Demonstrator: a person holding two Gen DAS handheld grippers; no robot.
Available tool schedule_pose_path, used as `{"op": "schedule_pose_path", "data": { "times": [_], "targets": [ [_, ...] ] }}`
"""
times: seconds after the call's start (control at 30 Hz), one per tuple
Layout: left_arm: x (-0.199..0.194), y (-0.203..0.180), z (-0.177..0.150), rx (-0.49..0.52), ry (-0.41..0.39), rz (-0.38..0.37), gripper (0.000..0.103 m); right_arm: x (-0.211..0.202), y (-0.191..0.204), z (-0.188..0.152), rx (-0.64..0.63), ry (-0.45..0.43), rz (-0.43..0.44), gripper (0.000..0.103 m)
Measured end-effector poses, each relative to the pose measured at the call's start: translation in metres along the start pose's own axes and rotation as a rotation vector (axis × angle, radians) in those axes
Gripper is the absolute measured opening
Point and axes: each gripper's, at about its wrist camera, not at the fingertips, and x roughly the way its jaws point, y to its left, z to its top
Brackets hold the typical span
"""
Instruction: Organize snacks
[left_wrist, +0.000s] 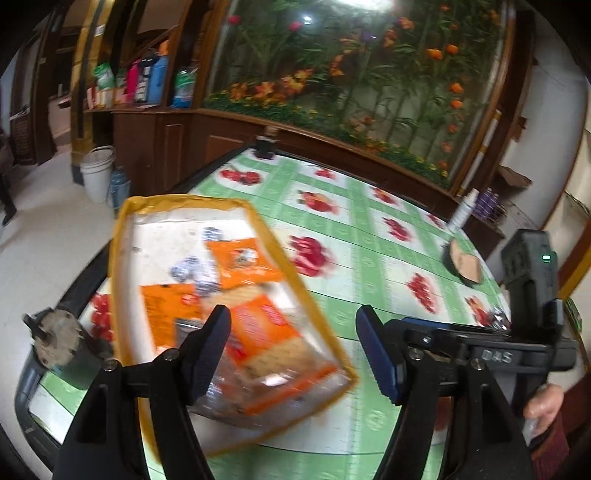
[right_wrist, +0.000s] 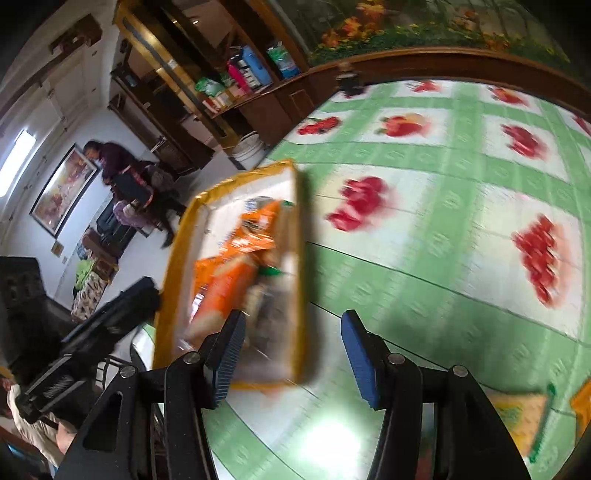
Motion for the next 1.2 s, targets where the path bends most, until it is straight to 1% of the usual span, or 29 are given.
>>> {"op": "schedule_pose_path", "data": {
  "times": [0.13, 0.2, 0.37, 0.53, 0.7, 0.8, 0.87, 0.9, 0.97, 1.03, 1.1, 1.13, 1.17, 1.2],
  "targets": [
    [0.002, -0.034, -0.015, 0.064, 0.015, -0.043, 0.069, -0.020, -0.036, -0.014, 0.045, -0.012, -0.040, 0.058],
    [0.006, -0.048, -0.022, 0.092, 0.035, -0.068, 0.069, -0.030, -0.053, -0.018, 0.065, -0.025, -0.066, 0.058],
    [0.012, -0.077, -0.041, 0.159, 0.079, -0.113, 0.069, -0.050, -0.089, -0.017, 0.119, -0.075, -0.143, 0.058],
    [0.015, -0.084, -0.049, 0.181, 0.102, -0.121, 0.069, -0.047, -0.117, -0.011, 0.161, -0.067, -0.211, 0.058],
    [0.017, -0.079, -0.050, 0.159, 0.116, -0.117, 0.069, -0.042, -0.132, -0.018, 0.212, -0.003, -0.190, 0.058],
    [0.019, -0.078, -0.049, 0.156, 0.121, -0.121, 0.069, -0.046, -0.128, -0.028, 0.193, 0.015, -0.197, 0.059],
    [0.019, -0.079, -0.048, 0.158, 0.121, -0.123, 0.070, -0.050, -0.125, -0.036, 0.189, 0.019, -0.181, 0.065],
    [0.019, -0.080, -0.048, 0.159, 0.122, -0.126, 0.069, -0.053, -0.123, -0.043, 0.191, 0.025, -0.152, 0.069],
    [0.020, -0.082, -0.048, 0.164, 0.125, -0.131, 0.069, -0.056, -0.119, -0.053, 0.197, 0.042, -0.115, 0.070],
    [0.021, -0.085, -0.049, 0.169, 0.134, -0.140, 0.070, -0.059, -0.111, -0.068, 0.203, 0.069, -0.038, 0.071],
    [0.022, -0.088, -0.049, 0.168, 0.147, -0.156, 0.070, -0.059, -0.102, -0.083, 0.178, 0.118, 0.081, 0.072],
    [0.023, -0.091, -0.050, 0.168, 0.157, -0.169, 0.070, -0.062, -0.102, -0.087, 0.177, 0.121, 0.122, 0.072],
    [0.024, -0.093, -0.051, 0.167, 0.165, -0.181, 0.070, -0.066, -0.105, -0.088, 0.180, 0.106, 0.119, 0.072],
    [0.024, -0.096, -0.052, 0.166, 0.174, -0.194, 0.070, -0.075, -0.110, -0.088, 0.181, 0.065, 0.077, 0.071]
  ]
}}
